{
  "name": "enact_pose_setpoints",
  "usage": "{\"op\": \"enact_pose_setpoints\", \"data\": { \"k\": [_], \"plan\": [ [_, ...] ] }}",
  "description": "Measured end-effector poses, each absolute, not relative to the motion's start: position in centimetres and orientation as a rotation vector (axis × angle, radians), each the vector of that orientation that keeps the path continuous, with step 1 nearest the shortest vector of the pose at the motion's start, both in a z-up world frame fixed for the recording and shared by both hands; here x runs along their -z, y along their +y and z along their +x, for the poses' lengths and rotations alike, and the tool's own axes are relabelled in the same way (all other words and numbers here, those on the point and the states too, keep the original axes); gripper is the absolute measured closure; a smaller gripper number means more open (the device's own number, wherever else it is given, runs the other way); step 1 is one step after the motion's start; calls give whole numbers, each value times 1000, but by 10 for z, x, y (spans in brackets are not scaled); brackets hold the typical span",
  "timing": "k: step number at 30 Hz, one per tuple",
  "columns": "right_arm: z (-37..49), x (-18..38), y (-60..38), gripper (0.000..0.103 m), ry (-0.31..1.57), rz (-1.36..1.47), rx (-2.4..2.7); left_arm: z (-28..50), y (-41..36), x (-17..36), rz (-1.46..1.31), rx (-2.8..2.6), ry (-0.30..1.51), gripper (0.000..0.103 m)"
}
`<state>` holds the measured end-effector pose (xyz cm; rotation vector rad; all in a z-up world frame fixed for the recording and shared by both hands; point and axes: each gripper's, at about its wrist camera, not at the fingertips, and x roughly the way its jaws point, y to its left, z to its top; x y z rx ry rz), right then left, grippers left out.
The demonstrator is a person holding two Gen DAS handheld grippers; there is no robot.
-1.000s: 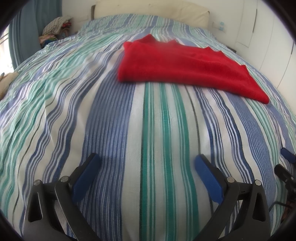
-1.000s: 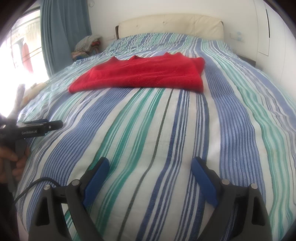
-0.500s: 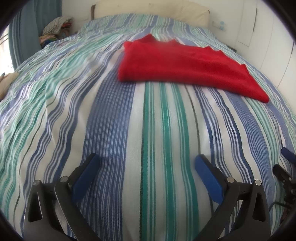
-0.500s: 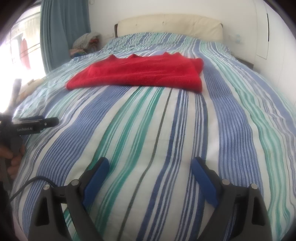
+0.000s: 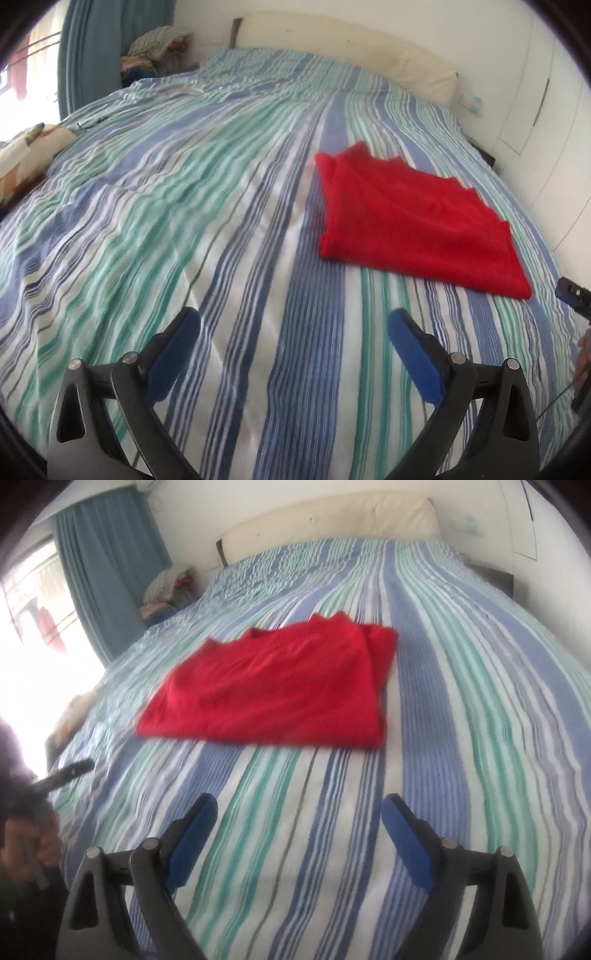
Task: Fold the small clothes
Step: 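Grasp one end of the folded sweater with the right tool and fold it over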
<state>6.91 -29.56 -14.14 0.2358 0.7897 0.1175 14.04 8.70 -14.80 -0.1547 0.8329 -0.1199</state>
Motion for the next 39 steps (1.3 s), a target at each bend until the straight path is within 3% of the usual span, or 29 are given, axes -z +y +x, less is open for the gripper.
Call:
{"op": "enact_pose_setpoints", "data": {
  "k": [5, 11, 13, 14, 15, 20, 25, 32, 34, 35, 36, 39],
  "plan": [
    [167, 132, -357, 14, 860, 401, -79, 138, 83, 188, -113, 100, 908, 2],
    [240, 190, -376, 15, 966, 626, -99, 143, 67, 187, -35, 145, 897, 2],
    [246, 200, -370, 35, 987, 593, -66, 146, 68, 188, -41, 146, 902, 2],
    [246, 199, -368, 75, 982, 602, -96, 147, 69, 188, -50, 147, 903, 2],
    [247, 196, -366, 92, 994, 634, -132, 148, 71, 187, -61, 147, 906, 2],
    [254, 128, -327, 93, 964, 528, -145, 155, 96, 180, -193, 112, 911, 2],
    [292, 69, -229, 93, 951, 449, -278, 157, 125, 166, -220, 33, 842, 2],
    [333, 110, -65, 92, 1046, 219, -366, 161, 165, 167, -316, -44, 835, 2],
    [336, 137, -38, 82, 1088, 200, -397, 161, 174, 167, -333, -67, 833, 2],
    [337, 153, -34, 67, 1139, 252, -438, 161, 178, 167, -343, -77, 829, 2],
    [337, 166, -34, 60, 1189, 342, -481, 160, 182, 166, -354, -85, 824, 2],
    [317, 162, -46, 60, 1165, 577, -642, 160, 193, 163, -390, -100, 808, 2]
  ]
}}
